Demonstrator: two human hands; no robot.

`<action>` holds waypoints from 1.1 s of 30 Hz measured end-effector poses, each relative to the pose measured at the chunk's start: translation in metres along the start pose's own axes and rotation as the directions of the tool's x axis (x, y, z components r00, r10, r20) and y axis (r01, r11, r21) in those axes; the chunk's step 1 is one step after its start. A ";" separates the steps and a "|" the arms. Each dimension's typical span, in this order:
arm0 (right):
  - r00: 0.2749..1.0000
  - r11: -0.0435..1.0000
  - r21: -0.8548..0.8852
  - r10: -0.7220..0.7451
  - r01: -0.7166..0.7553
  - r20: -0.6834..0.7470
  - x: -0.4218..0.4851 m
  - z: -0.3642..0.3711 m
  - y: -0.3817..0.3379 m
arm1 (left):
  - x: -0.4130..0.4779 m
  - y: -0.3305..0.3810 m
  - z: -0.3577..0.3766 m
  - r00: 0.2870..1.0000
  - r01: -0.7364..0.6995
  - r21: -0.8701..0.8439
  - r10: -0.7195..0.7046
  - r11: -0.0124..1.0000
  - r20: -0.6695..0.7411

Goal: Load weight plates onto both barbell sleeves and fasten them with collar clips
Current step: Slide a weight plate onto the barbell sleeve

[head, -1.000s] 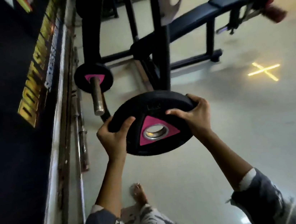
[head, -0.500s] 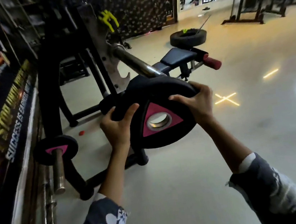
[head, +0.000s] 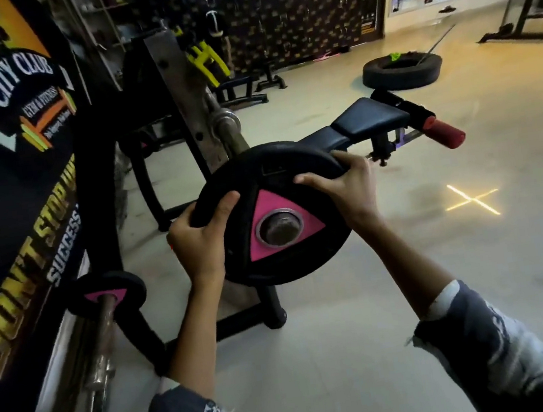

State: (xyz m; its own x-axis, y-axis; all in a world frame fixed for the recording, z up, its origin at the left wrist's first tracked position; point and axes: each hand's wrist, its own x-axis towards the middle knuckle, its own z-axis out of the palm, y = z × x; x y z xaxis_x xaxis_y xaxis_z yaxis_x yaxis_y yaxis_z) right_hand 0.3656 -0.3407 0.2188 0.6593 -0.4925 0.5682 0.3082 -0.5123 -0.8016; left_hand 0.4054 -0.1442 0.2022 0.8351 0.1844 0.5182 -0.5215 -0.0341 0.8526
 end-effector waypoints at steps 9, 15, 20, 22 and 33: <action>0.988 0.989 0.148 -0.033 0.010 0.153 0.076 0.055 0.053 | 0.057 -0.032 0.033 0.974 -0.160 0.278 0.197 0.947 -0.110; 0.992 0.990 0.140 -0.037 0.020 0.120 0.134 0.104 0.085 | 0.130 -0.080 0.059 0.961 -0.166 0.331 0.228 0.929 -0.157; 0.996 0.995 0.079 -0.069 0.065 0.059 0.187 0.150 0.107 | 0.190 -0.121 0.083 0.951 -0.196 0.268 0.249 0.943 -0.181; 0.997 0.997 0.037 -0.067 0.065 0.044 0.208 0.166 0.116 | 0.211 -0.138 0.092 0.950 -0.201 0.233 0.247 0.952 -0.191; 0.999 0.999 0.024 -0.035 0.035 0.016 0.255 0.206 0.138 | 0.270 -0.176 0.115 0.952 -0.190 0.206 0.232 0.960 -0.201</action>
State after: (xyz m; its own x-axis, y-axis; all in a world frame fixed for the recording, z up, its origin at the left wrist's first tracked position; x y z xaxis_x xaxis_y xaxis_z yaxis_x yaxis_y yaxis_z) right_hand 0.7177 -0.3917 0.2145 0.6591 -0.4625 0.5931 0.3474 -0.5123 -0.7854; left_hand 0.7429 -0.2018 0.1996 0.6391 0.3647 0.6772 -0.6232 -0.2704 0.7338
